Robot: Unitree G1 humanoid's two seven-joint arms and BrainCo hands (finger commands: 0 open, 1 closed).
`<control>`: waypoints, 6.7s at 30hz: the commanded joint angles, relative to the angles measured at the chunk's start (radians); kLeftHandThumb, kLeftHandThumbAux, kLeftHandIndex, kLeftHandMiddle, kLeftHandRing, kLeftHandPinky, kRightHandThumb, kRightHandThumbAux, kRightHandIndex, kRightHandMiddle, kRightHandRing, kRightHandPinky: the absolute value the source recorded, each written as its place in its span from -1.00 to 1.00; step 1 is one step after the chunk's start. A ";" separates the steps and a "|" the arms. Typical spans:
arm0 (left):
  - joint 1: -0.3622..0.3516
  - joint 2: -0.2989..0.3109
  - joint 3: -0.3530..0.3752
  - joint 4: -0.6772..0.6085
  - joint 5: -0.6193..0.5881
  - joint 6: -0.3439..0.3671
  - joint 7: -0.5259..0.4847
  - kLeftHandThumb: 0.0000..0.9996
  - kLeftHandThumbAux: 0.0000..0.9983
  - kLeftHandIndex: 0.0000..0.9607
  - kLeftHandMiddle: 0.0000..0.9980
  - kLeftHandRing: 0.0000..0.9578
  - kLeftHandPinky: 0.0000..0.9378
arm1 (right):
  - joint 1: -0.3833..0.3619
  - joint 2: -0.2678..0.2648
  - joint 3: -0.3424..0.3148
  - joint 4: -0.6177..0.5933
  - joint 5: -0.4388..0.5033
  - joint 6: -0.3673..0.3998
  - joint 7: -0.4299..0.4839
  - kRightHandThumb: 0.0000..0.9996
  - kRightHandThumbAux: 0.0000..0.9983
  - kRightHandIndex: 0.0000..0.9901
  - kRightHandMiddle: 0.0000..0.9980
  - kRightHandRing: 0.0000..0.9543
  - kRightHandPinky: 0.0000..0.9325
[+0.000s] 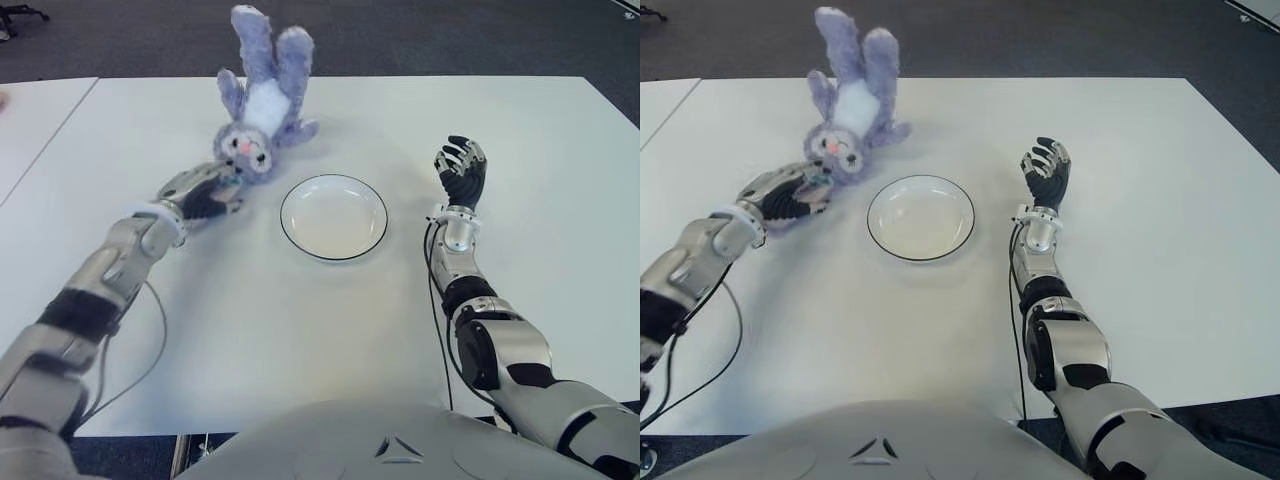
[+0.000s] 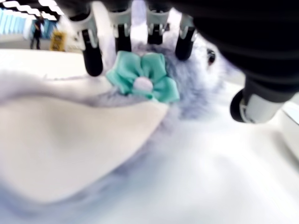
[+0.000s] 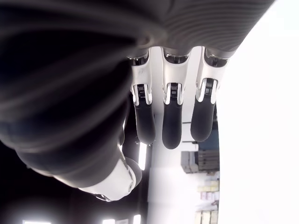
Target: Put the doll into the plate.
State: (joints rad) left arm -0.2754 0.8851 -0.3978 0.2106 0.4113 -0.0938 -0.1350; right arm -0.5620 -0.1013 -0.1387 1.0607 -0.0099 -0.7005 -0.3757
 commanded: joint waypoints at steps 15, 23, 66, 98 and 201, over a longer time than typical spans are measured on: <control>0.351 0.234 0.102 -0.535 -0.237 -0.067 -0.454 -0.59 -0.26 -0.68 -0.86 -0.72 -0.49 | 0.345 0.110 0.013 0.213 -0.019 0.021 0.020 0.09 0.81 -0.39 -0.47 -0.43 -0.33; 0.370 0.236 0.147 -0.532 -0.257 -0.133 -0.486 -0.64 -0.24 -0.64 -0.82 -0.59 -0.32 | 0.346 0.109 0.015 0.214 -0.019 0.016 0.016 0.11 0.80 -0.39 -0.47 -0.43 -0.36; 0.379 -0.230 0.491 -0.394 -0.120 -0.362 0.116 -0.06 -0.06 -0.44 -0.59 -0.45 -0.14 | 0.342 0.102 0.021 0.218 -0.025 0.029 0.006 0.12 0.80 -0.36 -0.45 -0.43 -0.38; 0.212 -0.525 0.520 -0.286 0.000 -0.595 0.480 -0.02 -0.28 -0.60 -0.75 -0.66 -0.47 | 0.344 0.094 0.056 0.219 -0.059 0.040 -0.016 0.13 0.80 -0.36 -0.42 -0.39 -0.29; -0.030 -0.194 -0.038 0.059 0.252 -0.024 -0.407 -0.68 0.11 0.05 -0.80 -0.65 -0.01 | 0.349 0.108 0.016 0.213 -0.015 0.025 -0.012 1.00 0.55 -0.35 -0.45 -0.14 -0.27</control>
State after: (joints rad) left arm -0.3420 0.6783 -0.2942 0.1150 0.5453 -0.2116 -0.3624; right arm -0.5614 -0.1010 -0.1372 1.0625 0.0019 -0.6969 -0.4041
